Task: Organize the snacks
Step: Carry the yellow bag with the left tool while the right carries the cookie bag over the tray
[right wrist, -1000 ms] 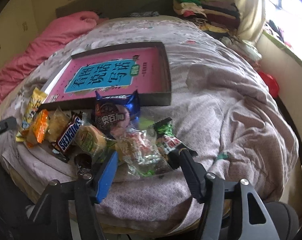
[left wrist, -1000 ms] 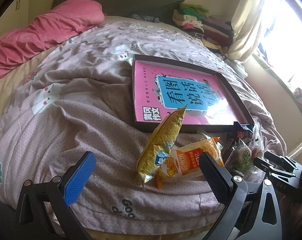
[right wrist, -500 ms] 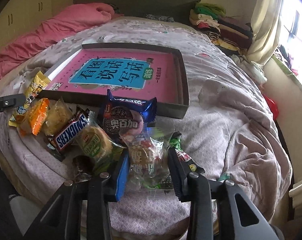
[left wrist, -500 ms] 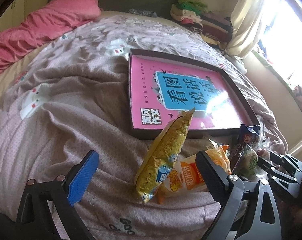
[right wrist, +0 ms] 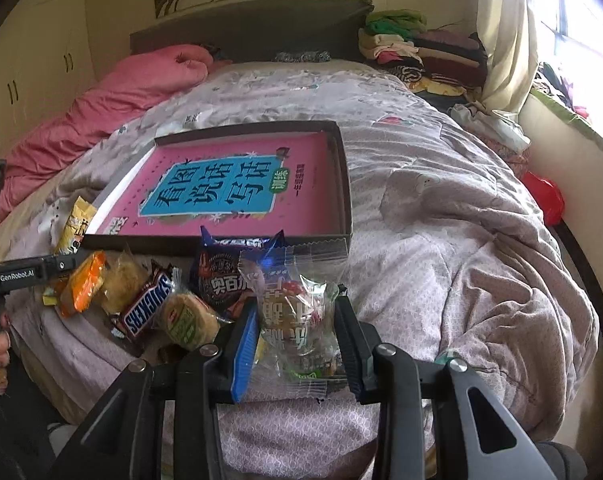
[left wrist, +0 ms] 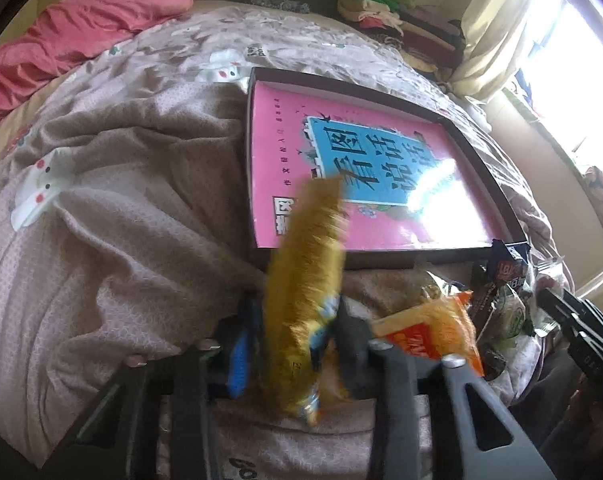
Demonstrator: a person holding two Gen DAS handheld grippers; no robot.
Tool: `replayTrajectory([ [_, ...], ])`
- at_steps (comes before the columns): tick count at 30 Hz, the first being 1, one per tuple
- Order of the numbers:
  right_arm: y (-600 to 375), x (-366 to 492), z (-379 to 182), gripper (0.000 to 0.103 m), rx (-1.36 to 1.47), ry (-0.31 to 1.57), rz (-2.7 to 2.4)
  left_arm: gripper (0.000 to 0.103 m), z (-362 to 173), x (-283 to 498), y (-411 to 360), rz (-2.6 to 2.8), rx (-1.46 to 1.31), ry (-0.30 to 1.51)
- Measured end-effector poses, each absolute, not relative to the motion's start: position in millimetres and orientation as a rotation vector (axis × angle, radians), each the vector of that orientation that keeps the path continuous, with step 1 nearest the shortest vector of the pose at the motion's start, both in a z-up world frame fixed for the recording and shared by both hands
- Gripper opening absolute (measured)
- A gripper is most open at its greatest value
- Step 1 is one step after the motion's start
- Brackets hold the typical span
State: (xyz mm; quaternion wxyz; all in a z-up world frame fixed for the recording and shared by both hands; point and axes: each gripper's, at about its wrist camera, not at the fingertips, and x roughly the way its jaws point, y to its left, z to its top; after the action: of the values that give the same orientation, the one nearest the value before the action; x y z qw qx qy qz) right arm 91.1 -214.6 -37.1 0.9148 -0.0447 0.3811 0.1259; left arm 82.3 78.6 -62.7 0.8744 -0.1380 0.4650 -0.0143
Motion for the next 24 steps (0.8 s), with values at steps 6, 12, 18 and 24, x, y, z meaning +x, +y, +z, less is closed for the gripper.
replayTrajectory([
  [6,-215,89,-30,0.038,-0.069,0.745,0.287,0.021,-58,77,86,-0.048,-0.33,0.941],
  [12,-218,89,-27,0.038,-0.037,0.726,0.305,0.02,-39,67,84,-0.07,-0.329,0.879],
  [18,-222,90,-23,0.038,-0.009,0.702,0.309,0.02,-19,61,79,-0.092,-0.323,0.837],
  [24,-221,96,-15,0.038,-0.003,0.658,0.331,0.02,-6,64,74,-0.092,-0.307,0.813],
])
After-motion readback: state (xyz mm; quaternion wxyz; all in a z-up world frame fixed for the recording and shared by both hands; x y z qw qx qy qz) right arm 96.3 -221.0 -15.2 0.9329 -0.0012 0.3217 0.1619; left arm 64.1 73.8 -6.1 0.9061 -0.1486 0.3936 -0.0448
